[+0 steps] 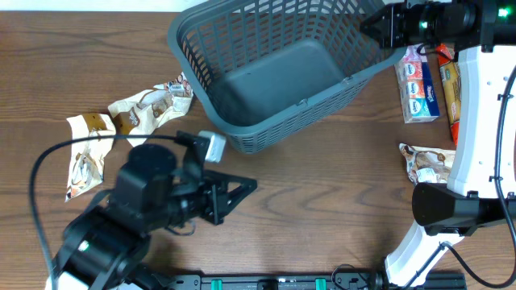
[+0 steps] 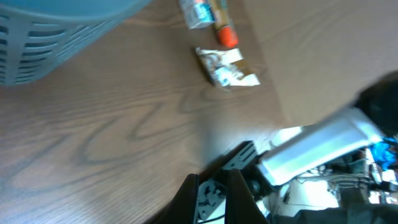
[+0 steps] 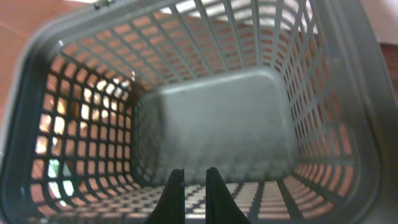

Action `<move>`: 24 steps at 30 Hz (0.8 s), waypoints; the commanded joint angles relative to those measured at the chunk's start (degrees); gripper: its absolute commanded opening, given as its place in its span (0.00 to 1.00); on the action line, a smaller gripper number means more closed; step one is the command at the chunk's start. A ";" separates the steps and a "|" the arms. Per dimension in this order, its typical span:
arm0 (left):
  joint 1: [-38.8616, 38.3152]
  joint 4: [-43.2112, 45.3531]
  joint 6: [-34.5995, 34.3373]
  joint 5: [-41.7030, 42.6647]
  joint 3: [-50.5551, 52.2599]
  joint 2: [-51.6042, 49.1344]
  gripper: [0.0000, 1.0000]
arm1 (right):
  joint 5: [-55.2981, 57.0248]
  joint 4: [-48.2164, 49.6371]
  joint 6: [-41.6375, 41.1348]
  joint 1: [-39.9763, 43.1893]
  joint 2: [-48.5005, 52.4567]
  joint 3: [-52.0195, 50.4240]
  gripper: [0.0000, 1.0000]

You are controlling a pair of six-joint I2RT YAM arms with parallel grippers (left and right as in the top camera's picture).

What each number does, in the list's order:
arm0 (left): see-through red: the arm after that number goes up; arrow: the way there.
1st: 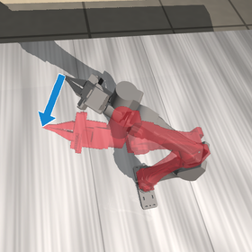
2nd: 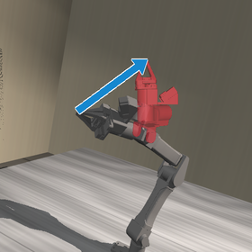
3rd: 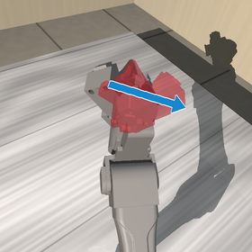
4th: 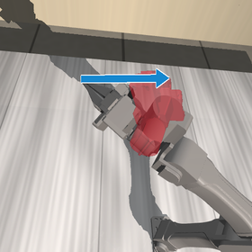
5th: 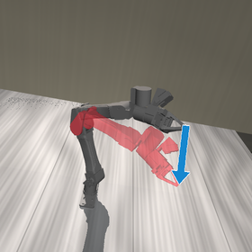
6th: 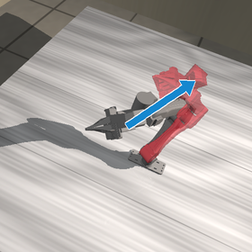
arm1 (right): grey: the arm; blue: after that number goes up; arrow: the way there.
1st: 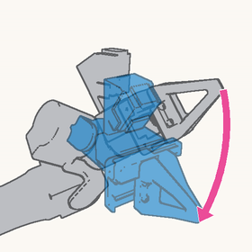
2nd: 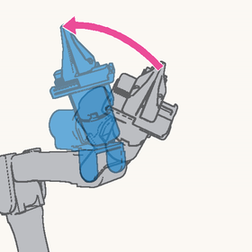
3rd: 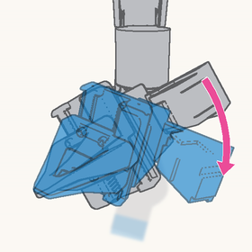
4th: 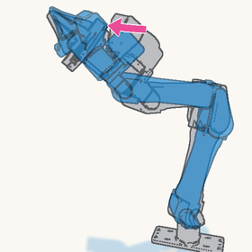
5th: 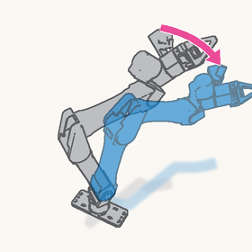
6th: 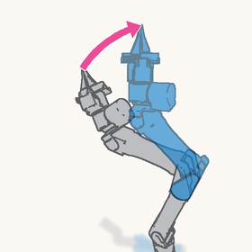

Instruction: Pack container

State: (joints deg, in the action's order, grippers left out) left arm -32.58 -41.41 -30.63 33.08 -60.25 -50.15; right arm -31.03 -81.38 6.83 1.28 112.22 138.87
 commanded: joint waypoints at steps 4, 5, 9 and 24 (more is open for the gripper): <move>-1.16 3.58 2.12 -4.24 -0.13 -9.03 0.06 | 2.47 -2.03 4.04 0.28 0.42 0.11 0.01; -1.16 4.42 2.54 -4.24 -0.13 -10.27 0.06 | 2.49 -2.36 4.07 0.28 0.42 0.11 0.02; -1.14 6.82 3.02 -4.31 -0.13 -13.60 0.06 | 2.47 -3.41 4.61 0.28 0.42 0.11 0.01; -1.16 7.06 3.19 -11.58 -0.13 -15.39 0.06 | 2.32 -5.66 6.14 -0.13 0.42 -0.90 0.02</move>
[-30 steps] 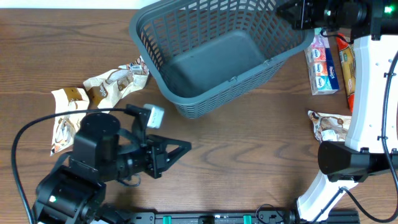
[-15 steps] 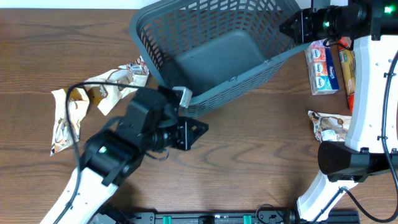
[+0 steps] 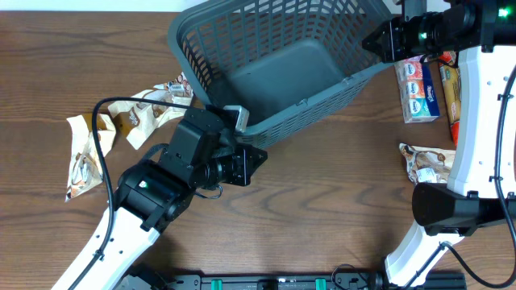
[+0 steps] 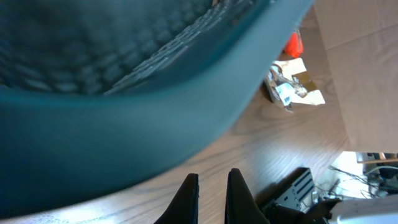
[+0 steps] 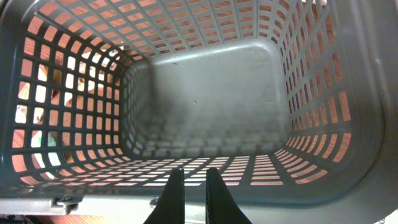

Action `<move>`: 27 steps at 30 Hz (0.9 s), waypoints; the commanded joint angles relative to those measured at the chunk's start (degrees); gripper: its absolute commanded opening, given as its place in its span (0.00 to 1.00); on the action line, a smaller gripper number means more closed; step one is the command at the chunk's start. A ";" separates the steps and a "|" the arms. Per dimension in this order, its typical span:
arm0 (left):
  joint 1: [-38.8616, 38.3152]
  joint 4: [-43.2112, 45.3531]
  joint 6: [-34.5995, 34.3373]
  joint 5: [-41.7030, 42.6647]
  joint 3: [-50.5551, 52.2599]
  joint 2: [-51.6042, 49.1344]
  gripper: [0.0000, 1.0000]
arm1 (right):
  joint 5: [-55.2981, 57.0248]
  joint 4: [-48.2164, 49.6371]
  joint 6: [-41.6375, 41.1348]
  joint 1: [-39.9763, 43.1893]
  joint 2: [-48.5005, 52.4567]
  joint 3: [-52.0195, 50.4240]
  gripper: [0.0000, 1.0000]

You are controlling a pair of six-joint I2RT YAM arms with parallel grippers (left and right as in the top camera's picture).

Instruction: Pack container

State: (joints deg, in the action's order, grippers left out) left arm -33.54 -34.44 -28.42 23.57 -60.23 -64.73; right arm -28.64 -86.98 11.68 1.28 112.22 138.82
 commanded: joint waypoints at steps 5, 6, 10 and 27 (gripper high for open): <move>-0.20 0.94 0.96 -2.23 -0.15 -1.27 0.06 | 0.20 0.44 2.82 -0.17 0.44 -3.85 0.02; -0.17 0.98 0.96 -2.25 -0.15 -1.25 0.06 | 0.20 0.59 3.52 -0.09 0.44 -4.98 0.01; -0.20 0.94 0.96 -2.23 -0.15 -1.25 0.06 | 0.17 1.73 4.72 -0.22 0.44 -9.94 0.01; -0.17 0.92 1.66 -2.47 -0.15 -1.29 0.06 | 0.79 5.09 5.73 -0.20 0.50 -18.32 0.02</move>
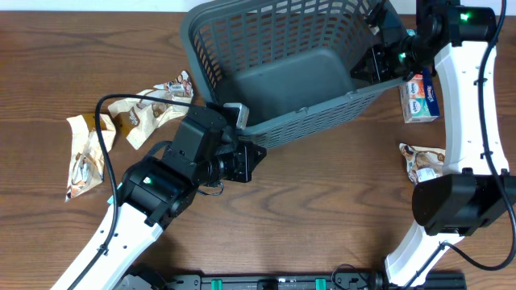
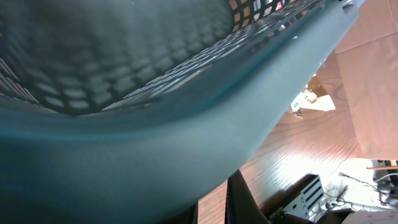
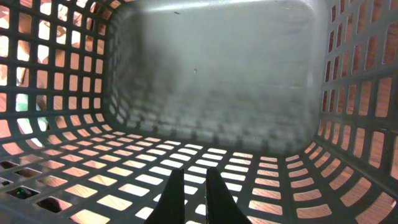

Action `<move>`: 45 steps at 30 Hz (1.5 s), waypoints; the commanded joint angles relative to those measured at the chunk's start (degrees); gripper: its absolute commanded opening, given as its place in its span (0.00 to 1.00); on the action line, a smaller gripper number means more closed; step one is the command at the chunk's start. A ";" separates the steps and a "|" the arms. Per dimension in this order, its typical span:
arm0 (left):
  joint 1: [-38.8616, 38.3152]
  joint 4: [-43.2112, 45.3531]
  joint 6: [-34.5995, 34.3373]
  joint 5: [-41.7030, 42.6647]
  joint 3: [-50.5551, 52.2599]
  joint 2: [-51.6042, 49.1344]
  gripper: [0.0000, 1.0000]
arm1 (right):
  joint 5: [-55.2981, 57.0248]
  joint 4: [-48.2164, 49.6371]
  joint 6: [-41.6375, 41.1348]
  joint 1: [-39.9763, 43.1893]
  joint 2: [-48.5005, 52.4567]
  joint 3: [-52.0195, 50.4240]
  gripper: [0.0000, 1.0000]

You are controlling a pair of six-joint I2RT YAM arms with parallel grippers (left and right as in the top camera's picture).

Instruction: Pack container

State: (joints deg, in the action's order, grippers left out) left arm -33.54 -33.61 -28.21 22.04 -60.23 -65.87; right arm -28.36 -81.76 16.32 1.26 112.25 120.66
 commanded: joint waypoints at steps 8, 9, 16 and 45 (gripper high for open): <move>-0.11 0.04 1.64 -4.48 -0.15 -0.79 0.05 | -0.59 -0.26 0.83 -0.31 0.48 -0.13 0.02; -0.02 0.07 1.70 -4.92 -0.15 -0.90 0.06 | -0.59 -0.33 0.81 -0.28 0.48 -0.13 0.02; 2.45 0.07 2.71 -5.18 -0.15 -1.62 0.06 | -1.51 -0.35 0.44 -0.37 0.48 -0.13 0.01; 9.22 3.13 5.14 -5.14 -0.15 -3.34 0.06 | -3.23 -1.79 0.44 -1.20 0.48 -0.13 0.02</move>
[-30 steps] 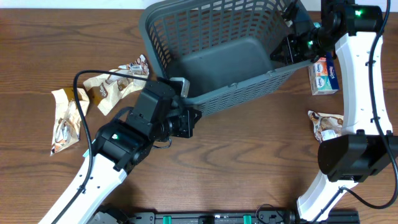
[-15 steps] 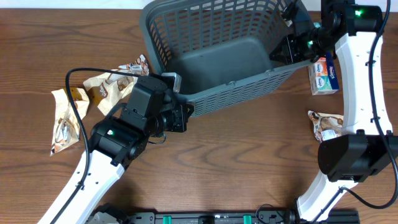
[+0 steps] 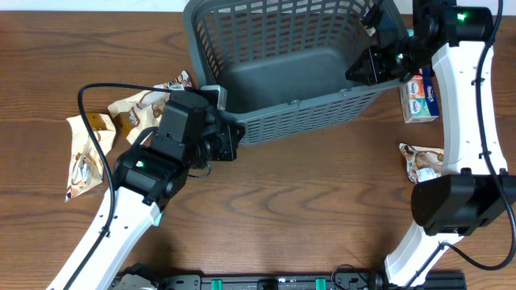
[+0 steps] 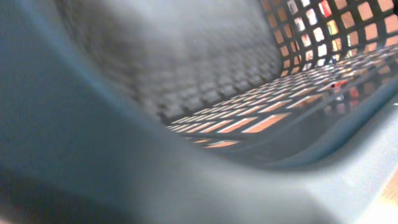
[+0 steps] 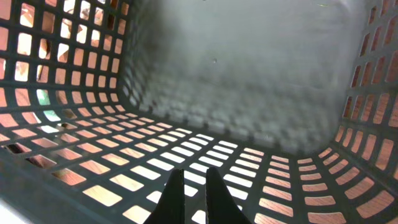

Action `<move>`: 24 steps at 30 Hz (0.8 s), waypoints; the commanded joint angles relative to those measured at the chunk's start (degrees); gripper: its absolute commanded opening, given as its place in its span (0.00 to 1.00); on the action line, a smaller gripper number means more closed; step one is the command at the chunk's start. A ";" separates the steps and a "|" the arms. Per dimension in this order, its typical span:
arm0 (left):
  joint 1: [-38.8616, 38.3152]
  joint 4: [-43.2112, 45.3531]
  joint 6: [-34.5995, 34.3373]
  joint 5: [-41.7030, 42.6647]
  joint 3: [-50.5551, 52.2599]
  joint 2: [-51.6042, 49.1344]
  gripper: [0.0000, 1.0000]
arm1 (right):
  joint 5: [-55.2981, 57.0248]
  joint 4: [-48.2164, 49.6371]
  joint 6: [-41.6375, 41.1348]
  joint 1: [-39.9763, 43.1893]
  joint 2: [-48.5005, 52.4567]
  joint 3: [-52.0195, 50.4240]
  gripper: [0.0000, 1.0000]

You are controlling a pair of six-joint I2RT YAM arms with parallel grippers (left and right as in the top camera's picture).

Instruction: Pack container

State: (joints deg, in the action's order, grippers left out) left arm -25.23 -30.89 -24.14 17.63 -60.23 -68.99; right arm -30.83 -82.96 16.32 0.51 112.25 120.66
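The grey mesh basket (image 3: pixel 306 113) lies at the back middle of the table, tipped so its opening shows from overhead. My left gripper (image 3: pixel 231 135) presses against its front-left corner. The left wrist view holds only the blurred basket rim (image 4: pixel 155 155), and my fingers there are hidden. My right gripper (image 3: pixel 360 72) is inside the basket's right end; in the right wrist view it (image 5: pixel 190 171) is shut, empty, over the mesh wall (image 5: pixel 143 168). Brown-and-white snack packets (image 3: pixel 145 106) lie left of the basket.
Another wrapper (image 3: pixel 85 157) lies at the far left. Right of the basket are a blue-and-red box (image 3: pixel 419 90), an orange packet (image 3: pixel 449 89) and a crumpled wrapper (image 3: pixel 423 161). My right arm's base stands at the front right.
My left gripper has moved from under the basket's front wall up and left to its front-left corner. The basket now sits squarer to the table. My right gripper has barely moved.
At first my left arm was low at the table front, away from the skewed basket, and my right gripper hovered over its right rim. Then the left gripper met the front wall. Later the right gripper was inside the right end, and the basket has turned straighter.
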 commanded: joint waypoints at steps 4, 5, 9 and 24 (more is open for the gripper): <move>1.70 0.55 1.36 -0.70 -0.15 -0.24 0.06 | -0.72 -1.18 0.46 -0.74 0.48 -0.13 0.02; 1.90 0.66 1.44 -0.61 -0.15 -0.24 0.06 | -0.70 -1.40 0.46 -0.83 0.48 -0.13 0.02; 2.67 1.57 1.44 -0.57 -0.15 -0.24 0.06 | -0.66 -1.97 0.46 -1.27 0.48 -0.13 0.02; 3.80 4.50 3.43 -0.61 -0.15 -0.26 0.06 | -0.66 -3.52 0.46 -1.36 0.48 -0.13 0.02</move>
State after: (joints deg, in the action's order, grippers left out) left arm -21.89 -27.14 -22.15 17.61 -60.23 -69.01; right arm -31.24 -85.84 16.32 -0.25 112.25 120.66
